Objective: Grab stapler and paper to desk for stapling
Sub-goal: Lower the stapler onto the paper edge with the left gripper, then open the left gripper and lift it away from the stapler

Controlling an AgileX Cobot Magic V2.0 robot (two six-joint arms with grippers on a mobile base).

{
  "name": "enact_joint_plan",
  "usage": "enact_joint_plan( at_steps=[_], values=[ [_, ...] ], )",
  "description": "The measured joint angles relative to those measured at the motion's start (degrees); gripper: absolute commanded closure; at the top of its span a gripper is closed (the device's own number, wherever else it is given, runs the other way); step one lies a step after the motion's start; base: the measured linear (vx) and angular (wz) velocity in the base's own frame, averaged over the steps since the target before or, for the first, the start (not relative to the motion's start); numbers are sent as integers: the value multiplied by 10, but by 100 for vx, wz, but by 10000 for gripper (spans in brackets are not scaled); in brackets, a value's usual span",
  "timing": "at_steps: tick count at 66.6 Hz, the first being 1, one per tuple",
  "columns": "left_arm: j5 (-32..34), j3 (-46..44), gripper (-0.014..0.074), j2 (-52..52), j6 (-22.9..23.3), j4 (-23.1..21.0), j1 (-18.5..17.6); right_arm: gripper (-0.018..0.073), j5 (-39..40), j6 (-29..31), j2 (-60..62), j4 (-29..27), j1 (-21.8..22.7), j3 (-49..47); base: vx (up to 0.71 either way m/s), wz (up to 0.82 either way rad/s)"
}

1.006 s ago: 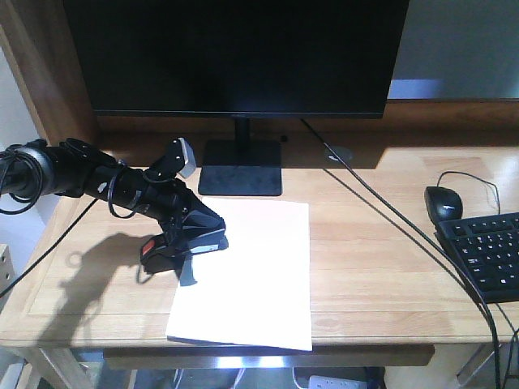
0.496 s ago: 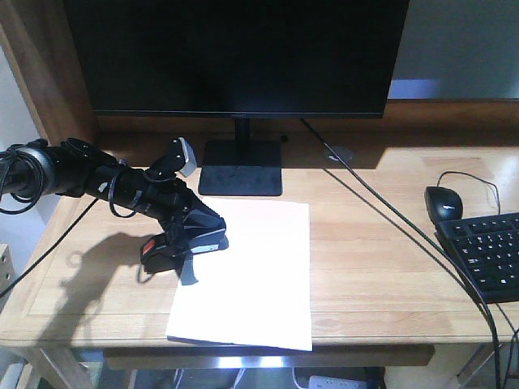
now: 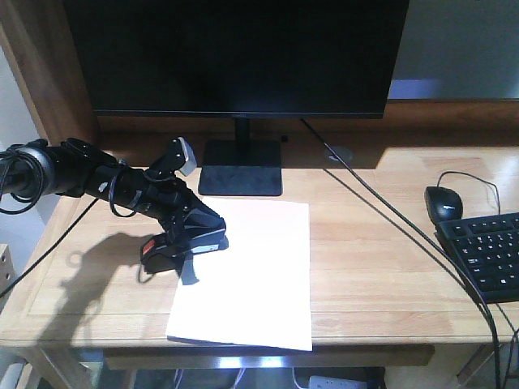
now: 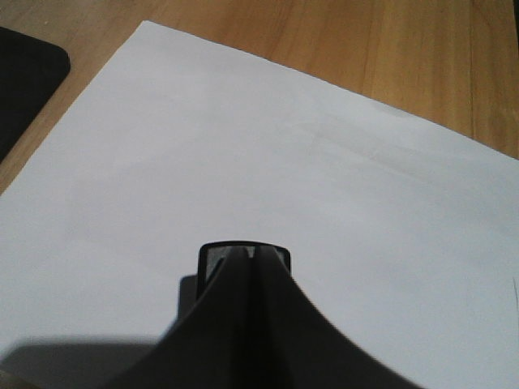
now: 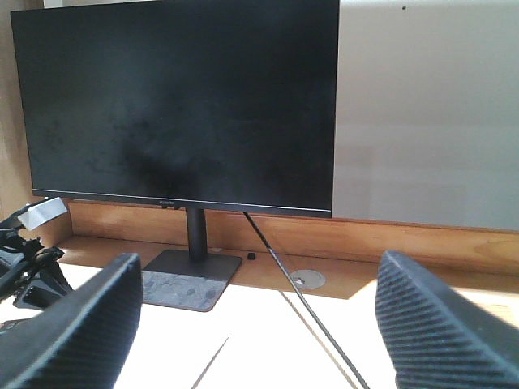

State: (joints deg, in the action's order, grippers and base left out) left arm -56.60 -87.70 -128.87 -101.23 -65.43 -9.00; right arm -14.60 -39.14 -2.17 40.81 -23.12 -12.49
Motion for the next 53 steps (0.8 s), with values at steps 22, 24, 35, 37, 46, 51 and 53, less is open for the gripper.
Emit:
enact_joint_plan(
  at_steps=[22, 24, 35, 37, 46, 51, 53],
  values=[
    [11, 2, 603, 22, 20, 24, -3, -3, 0, 0, 0, 0, 0, 0, 0, 0],
    [12, 4, 603, 31, 28, 30, -3, -3, 0, 0, 0, 0, 0, 0, 0, 0],
    [22, 7, 603, 83, 85, 72, -4, -3, 0, 0, 0, 0, 0, 0, 0, 0],
    [26, 7, 603, 95, 102, 85, -4, -3, 0, 0, 0, 0, 0, 0, 0, 0],
    [47, 7, 603, 154, 218, 180, -5, -3, 0, 0, 0, 0, 0, 0, 0, 0],
    [57, 7, 603, 185, 294, 253, -6, -3, 0, 0, 0, 0, 0, 0, 0, 0],
    [59, 7, 603, 200, 333, 293, -6, -3, 0, 0, 0, 0, 0, 0, 0, 0]
  ],
)
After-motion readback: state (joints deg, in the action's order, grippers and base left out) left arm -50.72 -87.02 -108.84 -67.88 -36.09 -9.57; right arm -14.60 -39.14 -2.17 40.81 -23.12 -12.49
